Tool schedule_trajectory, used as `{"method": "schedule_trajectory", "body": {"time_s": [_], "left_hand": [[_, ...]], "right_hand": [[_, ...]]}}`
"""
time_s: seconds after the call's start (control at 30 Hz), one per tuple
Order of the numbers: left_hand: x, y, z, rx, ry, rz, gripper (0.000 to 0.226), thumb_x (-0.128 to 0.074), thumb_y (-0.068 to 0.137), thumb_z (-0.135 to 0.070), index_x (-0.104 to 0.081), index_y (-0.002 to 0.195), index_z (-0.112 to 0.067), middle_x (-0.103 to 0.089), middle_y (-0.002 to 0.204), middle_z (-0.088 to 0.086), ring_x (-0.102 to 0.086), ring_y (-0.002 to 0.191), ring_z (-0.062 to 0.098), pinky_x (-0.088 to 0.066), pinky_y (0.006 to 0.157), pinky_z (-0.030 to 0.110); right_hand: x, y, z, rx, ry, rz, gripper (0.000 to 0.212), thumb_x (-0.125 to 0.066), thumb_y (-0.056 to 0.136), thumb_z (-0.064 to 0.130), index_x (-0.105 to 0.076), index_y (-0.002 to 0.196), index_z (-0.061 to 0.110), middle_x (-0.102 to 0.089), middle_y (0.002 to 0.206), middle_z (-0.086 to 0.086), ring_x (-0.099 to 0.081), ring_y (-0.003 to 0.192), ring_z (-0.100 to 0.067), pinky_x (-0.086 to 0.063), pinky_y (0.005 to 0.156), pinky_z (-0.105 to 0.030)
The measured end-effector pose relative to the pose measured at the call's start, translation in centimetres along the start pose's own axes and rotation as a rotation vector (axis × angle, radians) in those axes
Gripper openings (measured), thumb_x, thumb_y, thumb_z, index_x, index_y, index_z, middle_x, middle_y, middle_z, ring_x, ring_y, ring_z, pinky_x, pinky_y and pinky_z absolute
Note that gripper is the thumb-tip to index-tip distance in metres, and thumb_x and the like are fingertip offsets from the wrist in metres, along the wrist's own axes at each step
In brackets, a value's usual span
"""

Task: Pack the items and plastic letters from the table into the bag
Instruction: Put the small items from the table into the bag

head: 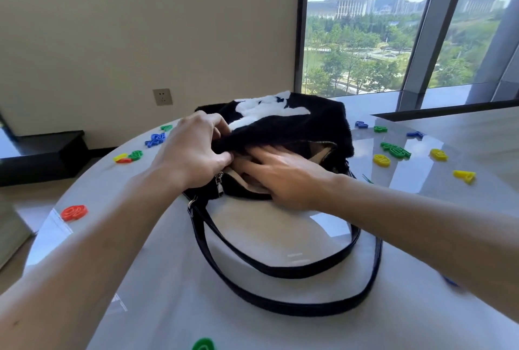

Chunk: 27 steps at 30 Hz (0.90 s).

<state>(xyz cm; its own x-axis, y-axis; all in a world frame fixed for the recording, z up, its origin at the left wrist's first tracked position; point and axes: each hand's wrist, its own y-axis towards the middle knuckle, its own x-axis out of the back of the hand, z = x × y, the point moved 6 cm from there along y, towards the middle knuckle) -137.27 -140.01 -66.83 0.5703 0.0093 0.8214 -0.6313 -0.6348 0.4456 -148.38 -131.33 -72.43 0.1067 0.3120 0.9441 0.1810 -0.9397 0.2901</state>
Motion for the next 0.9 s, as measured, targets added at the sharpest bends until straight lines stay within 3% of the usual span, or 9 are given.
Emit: {"method": "schedule_trajectory", "body": {"time_s": [0.07,0.13,0.2,0.23,0.3,0.37,0.53,0.77,0.9], "left_hand": [[-0.7,0.0,-0.3,-0.052,0.03,0.071,0.049,-0.076,0.076,-0.021,-0.06,0.122,-0.027,-0.056,0.114,-0.002,-0.051,0.107,0.018,-0.042,0.088,0.033],[-1.5,-0.1,-0.6,-0.085,0.049,0.162,0.06,-0.074,0.078,-0.019,-0.054,0.134,-0.03,-0.05,0.125,-0.003,-0.045,0.119,0.019,-0.042,0.099,0.039],[-2.4,-0.3,-0.7,-0.104,0.084,0.245,0.059,-0.072,0.081,-0.02,-0.054,0.136,-0.03,-0.05,0.126,-0.004,-0.045,0.12,0.019,-0.042,0.102,0.042],[-2.8,-0.3,-0.7,-0.108,0.113,0.277,0.055,-0.071,0.082,-0.022,-0.056,0.135,-0.03,-0.051,0.123,-0.004,-0.046,0.119,0.019,-0.043,0.101,0.042],[-3.5,-0.4,-0.6,-0.112,0.173,0.313,0.046,-0.069,0.084,-0.025,-0.059,0.129,-0.03,-0.051,0.117,-0.006,-0.047,0.115,0.017,-0.045,0.097,0.043],[-4.0,-0.4,-0.6,-0.125,0.239,0.319,0.04,-0.067,0.085,-0.027,-0.059,0.123,-0.032,-0.049,0.109,-0.011,-0.046,0.108,0.014,-0.047,0.093,0.043],[-5.2,-0.2,-0.6,-0.123,0.313,0.386,0.037,-0.06,0.082,-0.033,-0.05,0.117,-0.035,-0.044,0.106,-0.018,-0.045,0.107,0.011,-0.048,0.089,0.04],[-3.3,4.3,-4.6,0.048,0.162,0.489,0.023,-0.059,0.084,-0.044,-0.055,0.103,-0.031,-0.059,0.103,-0.01,-0.058,0.099,0.019,-0.051,0.08,0.038],[-1.0,6.9,-7.4,0.17,0.066,0.601,0.03,-0.06,0.087,-0.042,-0.059,0.113,-0.026,-0.057,0.116,-0.007,-0.054,0.112,0.017,-0.05,0.091,0.04]], "right_hand": [[0.8,-1.6,0.3,0.006,0.036,-0.023,0.051,-0.043,0.096,0.013,-0.044,0.147,0.02,-0.042,0.147,-0.004,-0.045,0.132,-0.026,-0.046,0.103,-0.039],[2.3,-2.9,0.4,0.026,0.026,-0.09,0.034,-0.039,0.093,0.016,-0.065,0.115,0.014,-0.062,0.118,-0.003,-0.061,0.104,-0.026,-0.054,0.08,-0.042],[4.3,-3.8,-0.2,0.009,0.031,-0.26,0.026,-0.041,0.089,0.016,-0.067,0.087,0.011,-0.065,0.085,0.0,-0.061,0.075,-0.024,-0.051,0.067,-0.039],[5.1,-4.0,-0.9,-0.022,0.042,-0.345,0.021,-0.046,0.087,0.013,-0.067,0.084,0.011,-0.065,0.08,0.0,-0.06,0.073,-0.023,-0.05,0.069,-0.039],[6.2,-4.0,-2.7,-0.084,0.056,-0.492,0.016,-0.055,0.083,0.008,-0.068,0.091,0.011,-0.065,0.09,0.0,-0.06,0.086,-0.022,-0.049,0.08,-0.036],[6.6,-3.3,-5.1,-0.153,0.071,-0.534,0.021,-0.058,0.085,0.015,-0.067,0.104,0.014,-0.061,0.108,0.0,-0.055,0.105,-0.021,-0.042,0.093,-0.031],[3.5,-0.7,-9.4,-0.255,0.172,-0.315,0.04,-0.05,0.099,0.041,-0.057,0.135,0.026,-0.038,0.157,0.005,-0.03,0.146,-0.015,-0.02,0.118,-0.033],[1.3,-0.1,-9.6,-0.356,0.237,-0.006,0.059,-0.052,0.093,0.038,-0.04,0.149,0.022,-0.023,0.166,-0.003,-0.012,0.155,-0.02,-0.009,0.126,-0.045],[3.8,0.1,-9.0,-0.4,0.417,0.225,0.065,-0.055,0.09,0.03,-0.031,0.15,0.024,-0.012,0.168,-0.004,-0.003,0.156,-0.023,-0.003,0.125,-0.043]]}}
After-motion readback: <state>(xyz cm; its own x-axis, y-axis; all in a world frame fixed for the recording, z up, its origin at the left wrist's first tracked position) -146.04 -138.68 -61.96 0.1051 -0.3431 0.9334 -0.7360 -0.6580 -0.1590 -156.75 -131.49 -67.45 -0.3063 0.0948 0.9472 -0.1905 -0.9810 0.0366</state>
